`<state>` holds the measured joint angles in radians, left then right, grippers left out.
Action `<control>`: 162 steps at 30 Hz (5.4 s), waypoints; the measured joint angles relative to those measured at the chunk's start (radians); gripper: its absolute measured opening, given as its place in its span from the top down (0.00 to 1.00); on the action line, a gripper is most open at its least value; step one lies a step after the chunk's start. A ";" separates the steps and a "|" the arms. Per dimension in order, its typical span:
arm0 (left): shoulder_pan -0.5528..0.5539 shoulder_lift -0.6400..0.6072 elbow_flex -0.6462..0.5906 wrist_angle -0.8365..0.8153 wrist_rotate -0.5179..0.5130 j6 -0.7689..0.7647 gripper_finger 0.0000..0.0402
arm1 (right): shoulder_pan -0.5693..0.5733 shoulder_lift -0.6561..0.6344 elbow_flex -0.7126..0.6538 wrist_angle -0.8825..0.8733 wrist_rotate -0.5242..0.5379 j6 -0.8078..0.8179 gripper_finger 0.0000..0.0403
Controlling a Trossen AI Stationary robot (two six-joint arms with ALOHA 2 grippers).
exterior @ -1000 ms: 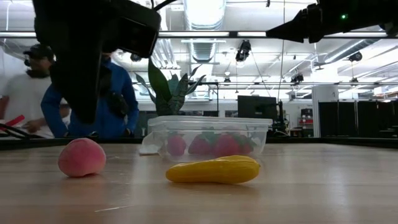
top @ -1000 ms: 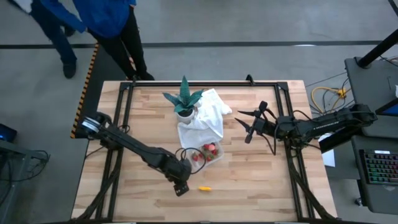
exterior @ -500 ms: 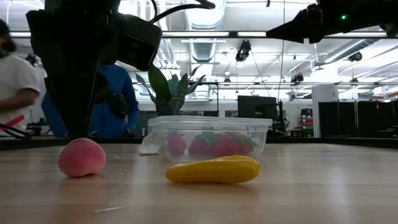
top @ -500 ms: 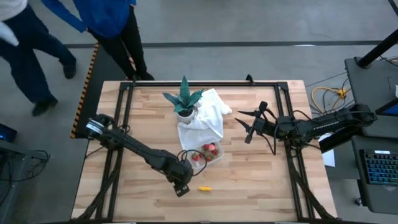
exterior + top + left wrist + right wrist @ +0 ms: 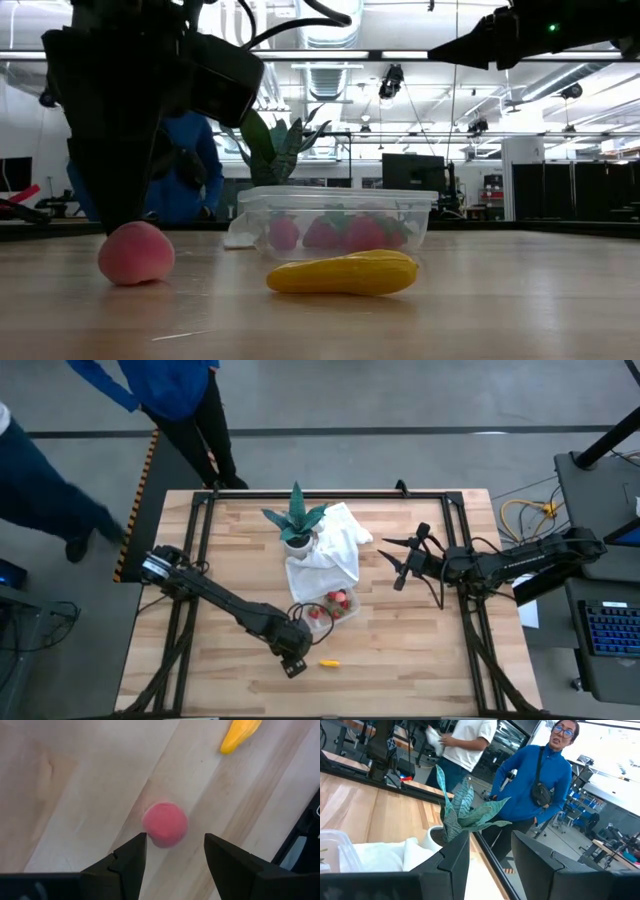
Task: Pick and placing Produce into tupperware
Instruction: Put the apricot into the transparent bin, then put the corn into the transparent bin
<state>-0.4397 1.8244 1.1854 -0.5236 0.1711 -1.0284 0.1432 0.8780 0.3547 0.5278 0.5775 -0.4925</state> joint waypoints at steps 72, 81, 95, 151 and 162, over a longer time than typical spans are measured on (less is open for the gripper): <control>0.015 0.047 0.001 0.032 0.029 0.000 0.84 | 0.000 0.000 0.000 0.000 0.000 0.002 0.65; 0.042 0.020 0.102 -0.173 -0.002 0.095 0.84 | 0.000 0.000 0.000 0.000 0.000 0.002 0.65; 0.185 0.010 0.287 -0.412 -0.076 0.389 0.84 | 0.000 0.000 0.000 0.000 0.000 0.002 0.65; 0.413 -0.128 0.309 -0.229 -0.012 0.877 0.53 | 0.000 0.000 -0.002 -0.021 0.000 0.035 0.65; 0.279 -0.319 0.252 -0.085 -0.147 0.818 0.52 | 0.000 0.000 -0.002 -0.012 0.000 0.009 0.65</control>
<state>-0.1605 1.5054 1.4372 -0.6090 0.0246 -0.2104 0.1432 0.8780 0.3531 0.5160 0.5777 -0.4833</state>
